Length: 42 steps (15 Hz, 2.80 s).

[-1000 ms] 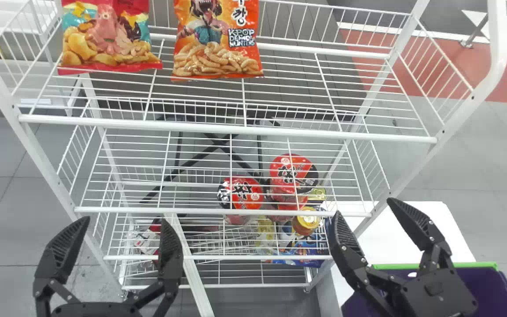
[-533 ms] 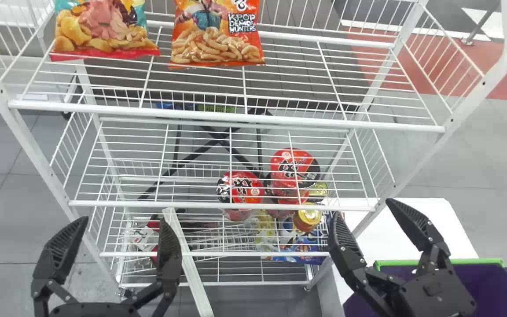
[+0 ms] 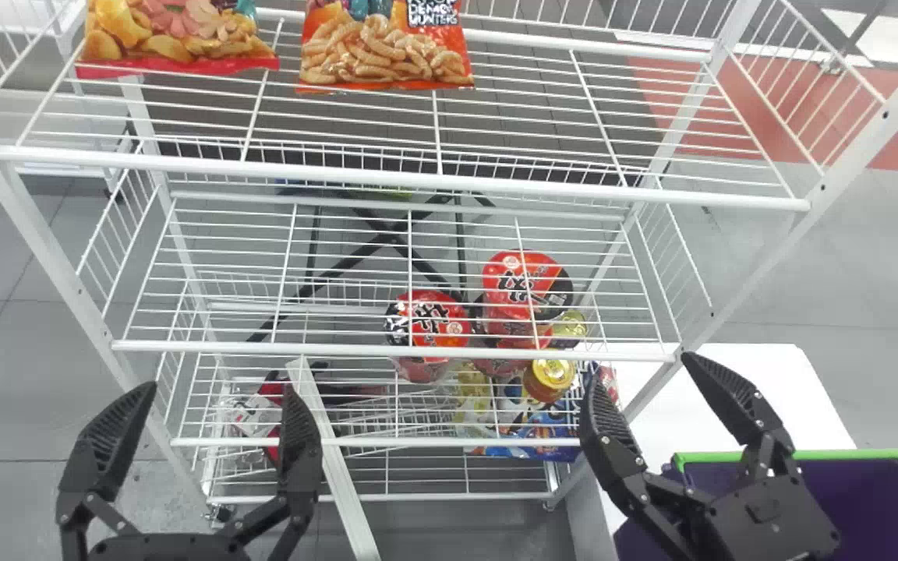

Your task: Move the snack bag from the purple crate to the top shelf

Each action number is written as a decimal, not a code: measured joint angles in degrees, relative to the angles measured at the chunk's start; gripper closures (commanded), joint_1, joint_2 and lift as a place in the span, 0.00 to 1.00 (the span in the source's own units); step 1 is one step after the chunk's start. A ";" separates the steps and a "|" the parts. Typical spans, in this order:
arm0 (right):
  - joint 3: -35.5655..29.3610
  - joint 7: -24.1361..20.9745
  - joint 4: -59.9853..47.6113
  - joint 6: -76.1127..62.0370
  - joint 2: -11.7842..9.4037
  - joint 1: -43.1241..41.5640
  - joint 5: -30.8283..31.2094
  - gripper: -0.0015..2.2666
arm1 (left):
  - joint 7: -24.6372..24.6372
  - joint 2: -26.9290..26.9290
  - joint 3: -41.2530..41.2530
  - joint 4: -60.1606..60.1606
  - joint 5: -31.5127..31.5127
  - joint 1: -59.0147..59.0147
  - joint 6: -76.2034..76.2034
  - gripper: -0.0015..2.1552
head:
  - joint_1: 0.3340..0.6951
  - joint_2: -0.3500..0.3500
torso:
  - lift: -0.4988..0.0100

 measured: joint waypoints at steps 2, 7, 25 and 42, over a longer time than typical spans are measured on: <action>0.00 0.00 0.10 0.02 0.00 -0.07 0.00 0.06 | 0.00 -0.02 0.00 0.10 0.00 -0.04 0.09 0.04 | 1.00 0.27 | 0.44; 0.01 0.00 0.17 0.03 0.10 -0.14 0.00 0.06 | -0.11 -0.02 0.00 0.23 0.08 -0.19 0.11 0.04 | 1.00 0.27 | 0.40; -0.17 0.09 -0.05 -0.33 -0.32 0.19 0.00 0.06 | -0.13 0.30 -0.41 -0.25 0.20 -0.23 0.31 0.04 | 1.00 0.26 | 0.26; -0.23 0.09 0.08 -0.68 -0.09 0.13 0.00 0.06 | -0.09 0.15 -0.44 0.08 0.19 -0.31 0.29 0.04 | 1.00 0.26 | 0.13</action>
